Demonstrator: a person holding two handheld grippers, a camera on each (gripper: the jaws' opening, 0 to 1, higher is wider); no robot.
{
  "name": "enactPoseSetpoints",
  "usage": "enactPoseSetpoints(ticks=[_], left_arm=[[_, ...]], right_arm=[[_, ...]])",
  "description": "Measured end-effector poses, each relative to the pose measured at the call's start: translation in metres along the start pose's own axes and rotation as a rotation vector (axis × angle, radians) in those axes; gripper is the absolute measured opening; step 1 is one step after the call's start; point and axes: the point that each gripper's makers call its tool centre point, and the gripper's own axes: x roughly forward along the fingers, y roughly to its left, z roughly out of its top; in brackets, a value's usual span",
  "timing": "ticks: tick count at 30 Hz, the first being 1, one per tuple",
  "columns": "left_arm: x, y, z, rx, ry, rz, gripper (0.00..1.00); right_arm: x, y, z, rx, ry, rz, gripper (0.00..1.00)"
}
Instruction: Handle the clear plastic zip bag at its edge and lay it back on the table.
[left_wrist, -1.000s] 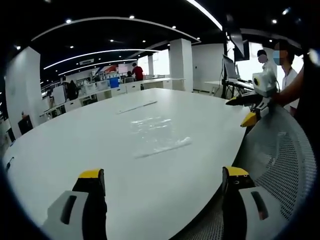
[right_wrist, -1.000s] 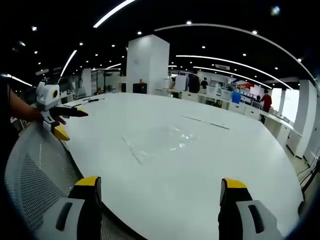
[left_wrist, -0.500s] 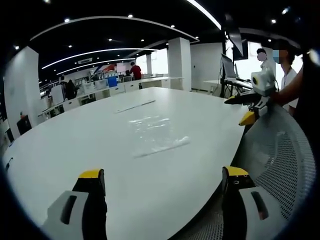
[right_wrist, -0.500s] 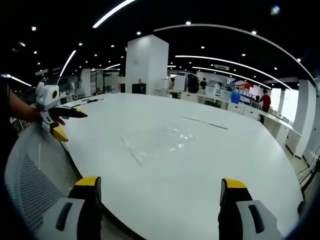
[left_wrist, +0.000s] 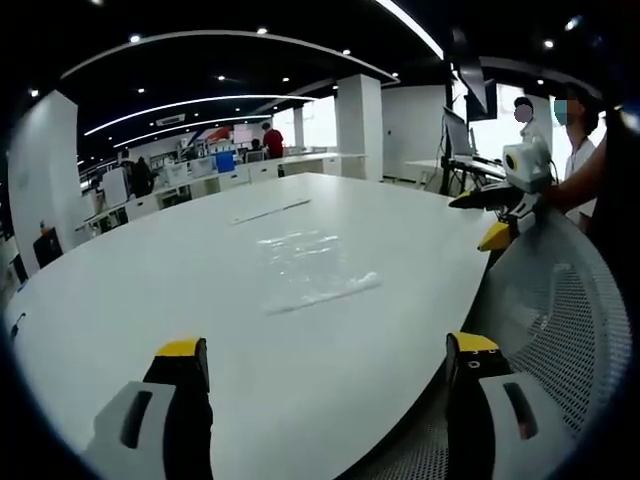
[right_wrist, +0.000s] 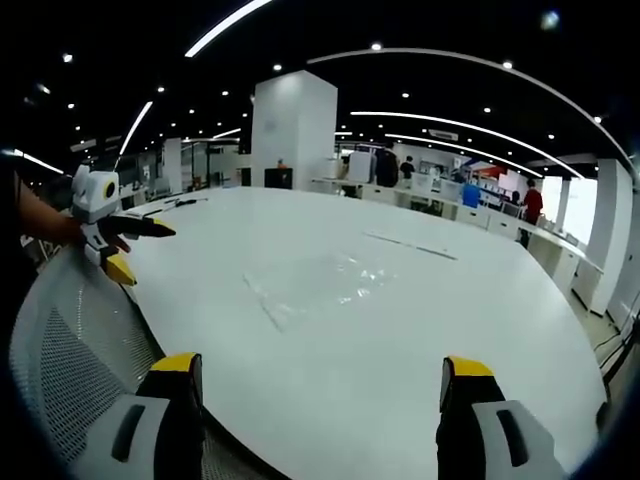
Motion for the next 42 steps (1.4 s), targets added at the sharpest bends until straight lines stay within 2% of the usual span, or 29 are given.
enactPoseSetpoints(ticks=[25,42], left_arm=[[0.000,-0.003,-0.001,0.011,0.018,-0.029,0.98],[0.008,-0.005,0.014,0.085,0.022,-0.077,0.96]], right_arm=[[0.001,0.001,0.000,0.000,0.004,0.005,0.99],[0.002,-0.002,0.000,0.002,-0.003,0.007,0.99]])
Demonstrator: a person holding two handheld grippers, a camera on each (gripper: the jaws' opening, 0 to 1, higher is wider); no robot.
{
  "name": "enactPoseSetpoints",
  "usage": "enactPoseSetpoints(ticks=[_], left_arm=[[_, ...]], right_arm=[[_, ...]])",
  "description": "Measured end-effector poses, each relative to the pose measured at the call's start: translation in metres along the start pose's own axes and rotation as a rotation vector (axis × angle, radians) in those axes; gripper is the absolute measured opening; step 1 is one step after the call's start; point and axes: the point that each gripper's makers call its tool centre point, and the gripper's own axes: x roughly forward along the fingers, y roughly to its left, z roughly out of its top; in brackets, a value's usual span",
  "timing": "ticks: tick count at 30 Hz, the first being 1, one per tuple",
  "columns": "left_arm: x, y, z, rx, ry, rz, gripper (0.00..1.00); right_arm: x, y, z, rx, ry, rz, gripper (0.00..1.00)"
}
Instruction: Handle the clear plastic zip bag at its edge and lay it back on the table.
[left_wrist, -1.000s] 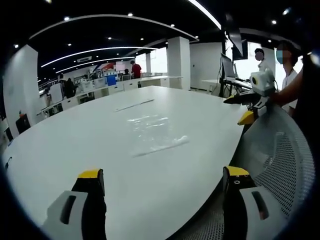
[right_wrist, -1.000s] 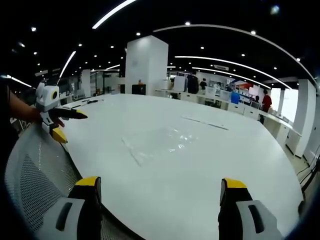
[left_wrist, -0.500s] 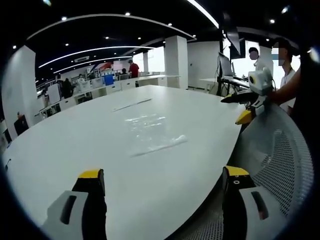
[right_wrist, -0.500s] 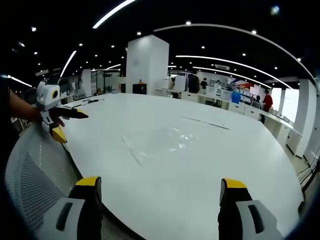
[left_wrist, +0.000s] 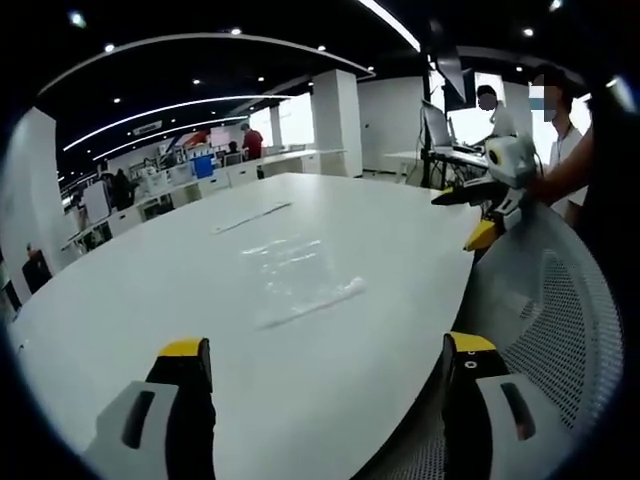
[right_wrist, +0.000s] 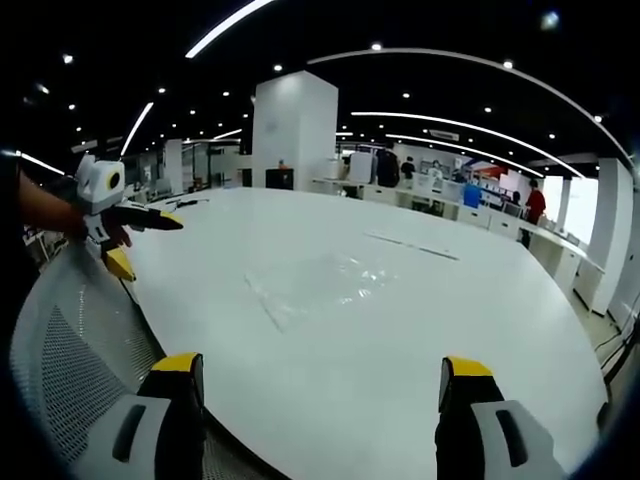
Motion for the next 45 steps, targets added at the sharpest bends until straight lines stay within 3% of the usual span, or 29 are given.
enactPoseSetpoints(ticks=[25,45], left_arm=[[0.017,0.035,0.021,0.170,0.043,-0.037,0.87],[0.039,0.050,0.016,0.295,0.125,-0.117,0.81]], right_arm=[[-0.001,0.001,0.001,0.002,0.003,0.000,0.97],[-0.001,0.001,-0.002,0.006,0.011,0.000,0.96]])
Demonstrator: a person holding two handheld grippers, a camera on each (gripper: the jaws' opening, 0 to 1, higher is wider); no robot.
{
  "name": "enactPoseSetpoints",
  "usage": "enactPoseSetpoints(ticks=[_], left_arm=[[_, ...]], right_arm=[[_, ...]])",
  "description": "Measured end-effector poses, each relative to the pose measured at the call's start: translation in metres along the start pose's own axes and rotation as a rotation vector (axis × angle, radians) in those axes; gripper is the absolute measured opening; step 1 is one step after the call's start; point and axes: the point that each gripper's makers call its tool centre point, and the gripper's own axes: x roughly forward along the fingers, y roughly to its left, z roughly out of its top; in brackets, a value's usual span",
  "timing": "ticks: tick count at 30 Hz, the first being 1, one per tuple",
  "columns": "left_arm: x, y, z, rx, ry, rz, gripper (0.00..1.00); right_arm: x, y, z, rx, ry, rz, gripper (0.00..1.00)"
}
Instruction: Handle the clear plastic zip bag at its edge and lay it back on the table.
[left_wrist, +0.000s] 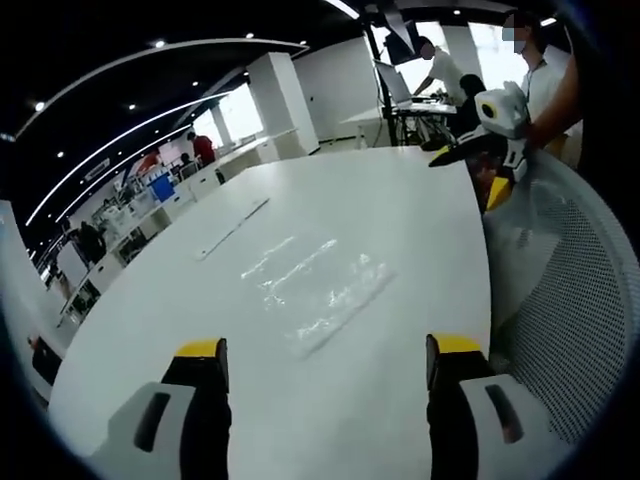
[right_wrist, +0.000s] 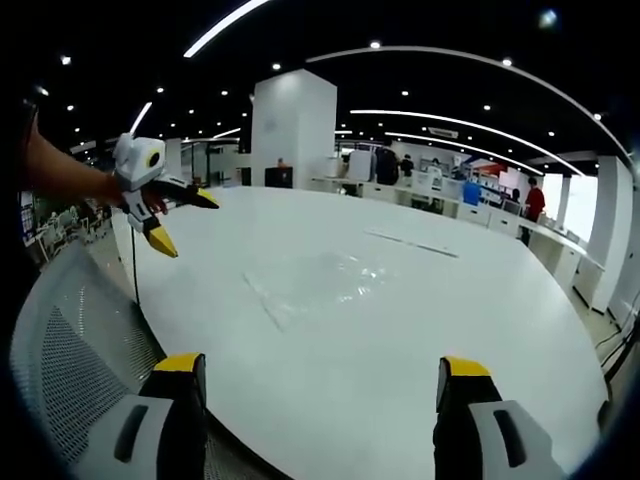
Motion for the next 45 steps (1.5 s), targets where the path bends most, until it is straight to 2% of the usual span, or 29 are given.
enactPoseSetpoints(ticks=[13,25,32,45], left_arm=[[0.016,0.002,-0.014,0.094,0.078,-0.076,0.74],[0.027,0.009,-0.022,0.152,0.118,-0.116,0.70],[0.035,0.011,-0.027,0.240,0.156,-0.148,0.63],[0.050,0.011,-0.033,0.342,0.195,-0.205,0.54]], right_arm=[[0.000,0.001,-0.001,0.004,0.009,0.000,0.96],[-0.001,0.001,-0.002,0.005,0.019,-0.002,0.95],[-0.001,0.000,-0.002,0.007,0.021,-0.006,0.94],[-0.001,-0.001,-0.002,0.010,0.028,-0.012,0.93]])
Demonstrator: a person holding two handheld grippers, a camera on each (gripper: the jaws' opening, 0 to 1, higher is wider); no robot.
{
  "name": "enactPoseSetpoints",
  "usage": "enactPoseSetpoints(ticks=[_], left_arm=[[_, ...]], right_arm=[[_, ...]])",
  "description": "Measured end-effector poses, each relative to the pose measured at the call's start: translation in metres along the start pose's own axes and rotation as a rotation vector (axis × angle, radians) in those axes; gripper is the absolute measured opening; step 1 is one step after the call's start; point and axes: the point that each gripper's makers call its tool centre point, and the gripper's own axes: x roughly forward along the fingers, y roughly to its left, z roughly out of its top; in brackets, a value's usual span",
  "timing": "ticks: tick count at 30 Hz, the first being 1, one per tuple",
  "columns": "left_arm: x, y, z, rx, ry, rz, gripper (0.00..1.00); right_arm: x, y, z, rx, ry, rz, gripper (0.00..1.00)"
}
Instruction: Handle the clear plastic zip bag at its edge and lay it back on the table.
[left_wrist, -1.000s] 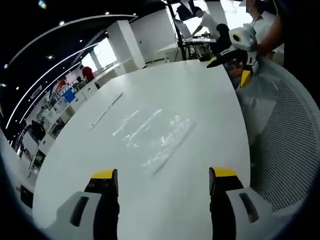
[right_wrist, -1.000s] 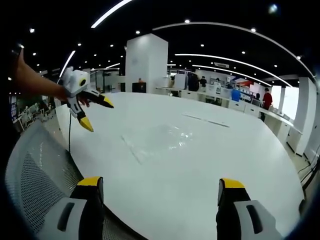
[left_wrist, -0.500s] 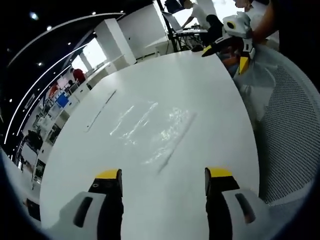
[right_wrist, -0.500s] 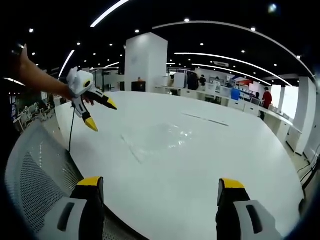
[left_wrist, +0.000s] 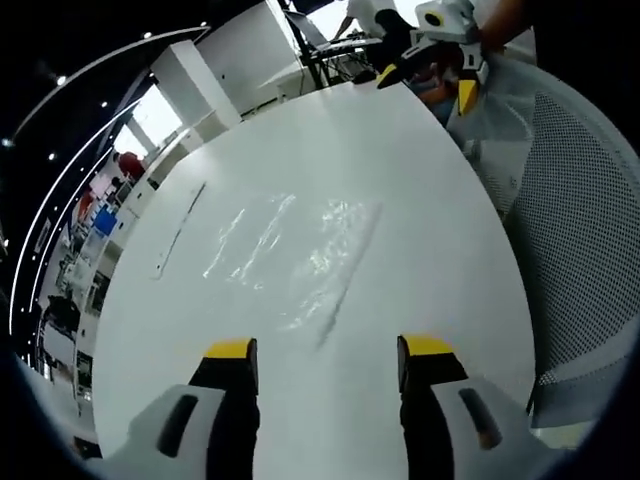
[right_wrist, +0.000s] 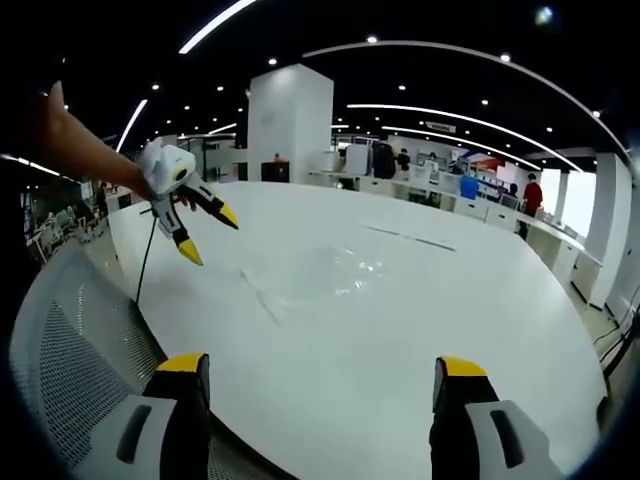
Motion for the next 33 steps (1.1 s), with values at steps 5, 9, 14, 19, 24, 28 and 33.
enactPoseSetpoints(ticks=[5,9,14,19,24,28,33], left_arm=[[0.007,0.003,-0.003,0.046,0.015,-0.017,0.50],[0.012,0.003,-0.006,0.073,0.027,-0.039,0.48],[0.016,0.004,-0.006,0.104,0.038,-0.056,0.44],[0.021,0.004,-0.008,0.124,0.050,-0.081,0.40],[0.026,0.004,-0.009,0.135,0.056,-0.103,0.36],[0.030,0.003,-0.014,0.151,0.073,-0.122,0.33],[0.033,0.005,-0.014,0.157,0.080,-0.133,0.32]], right_arm=[[0.001,-0.002,-0.003,0.002,0.007,0.001,0.92],[0.001,-0.002,-0.004,0.004,0.014,0.003,0.91],[0.001,-0.003,-0.005,0.006,0.018,-0.002,0.90],[0.001,-0.002,-0.005,0.006,0.022,-0.005,0.90],[0.000,-0.003,-0.006,0.006,0.027,-0.007,0.90],[0.000,-0.002,-0.005,0.006,0.032,-0.006,0.90],[0.000,-0.001,-0.006,0.005,0.038,-0.004,0.89]])
